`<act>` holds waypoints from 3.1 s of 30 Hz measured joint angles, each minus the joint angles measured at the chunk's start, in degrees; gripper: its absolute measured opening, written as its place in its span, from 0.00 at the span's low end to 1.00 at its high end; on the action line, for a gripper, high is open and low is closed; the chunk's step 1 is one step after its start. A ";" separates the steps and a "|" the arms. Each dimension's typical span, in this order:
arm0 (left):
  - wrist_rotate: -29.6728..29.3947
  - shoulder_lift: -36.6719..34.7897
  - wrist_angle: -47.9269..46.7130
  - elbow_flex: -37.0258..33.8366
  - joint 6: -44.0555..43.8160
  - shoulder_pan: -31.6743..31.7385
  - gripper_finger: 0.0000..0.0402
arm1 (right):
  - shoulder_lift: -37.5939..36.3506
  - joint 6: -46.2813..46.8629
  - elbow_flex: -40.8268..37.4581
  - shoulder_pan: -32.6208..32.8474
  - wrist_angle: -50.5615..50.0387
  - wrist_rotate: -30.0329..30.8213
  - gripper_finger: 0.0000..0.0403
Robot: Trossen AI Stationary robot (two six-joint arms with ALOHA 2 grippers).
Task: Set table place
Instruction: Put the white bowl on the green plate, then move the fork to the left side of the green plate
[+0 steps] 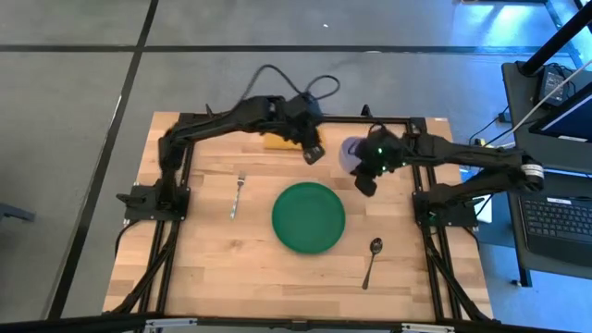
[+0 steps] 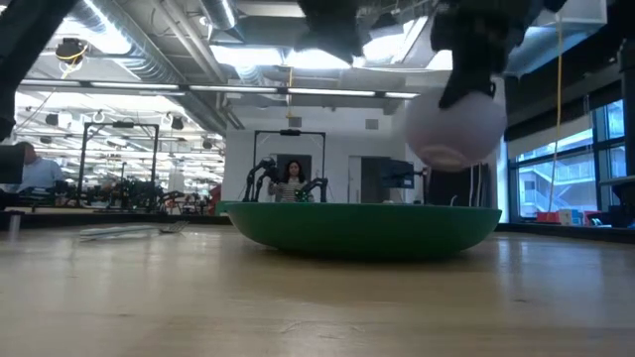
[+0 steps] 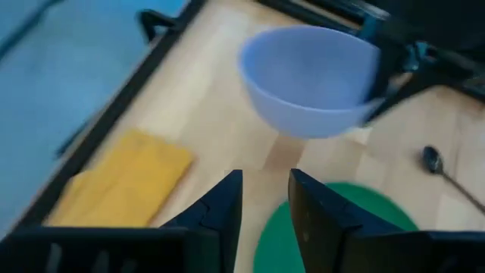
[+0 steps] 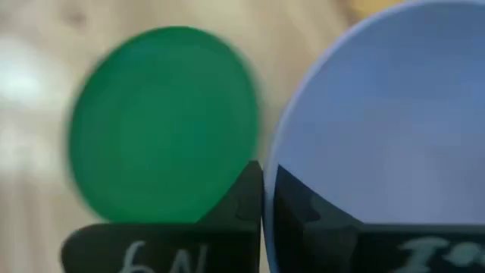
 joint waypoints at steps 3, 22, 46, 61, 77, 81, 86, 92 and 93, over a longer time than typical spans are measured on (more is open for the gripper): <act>-6.00 -4.31 -2.08 0.01 0.03 -1.22 0.24 | 1.90 2.61 1.88 7.48 0.58 4.03 0.03; -28.81 -20.41 -19.60 0.07 -9.91 -6.98 0.28 | 39.12 -6.62 26.34 23.68 0.81 9.91 0.03; -29.16 -20.22 -23.27 0.07 -19.38 -12.26 0.27 | 49.74 -5.22 30.19 29.83 -0.38 12.16 0.16; -28.67 -20.42 -23.21 0.07 -21.17 -15.09 0.27 | 49.74 -6.76 47.76 29.67 -17.65 9.27 0.21; -21.29 -20.24 -8.47 0.05 -20.59 -17.43 0.29 | 49.72 -11.17 74.41 28.51 -40.80 17.61 0.21; -21.54 -20.22 -8.49 0.05 -20.65 -16.56 0.29 | 48.77 -9.91 79.19 28.14 -48.09 23.01 0.21; -21.69 -20.24 -8.45 0.05 -20.37 -16.46 0.30 | 42.19 -10.77 78.93 27.88 -47.48 24.19 0.21; -24.85 -18.50 -4.75 0.03 -18.05 -14.35 0.28 | 34.70 -6.70 78.91 25.39 -47.74 27.24 0.21; -24.85 -18.33 -5.15 0.03 -18.03 -13.80 0.28 | 33.60 -5.78 78.91 25.02 -47.84 28.94 0.21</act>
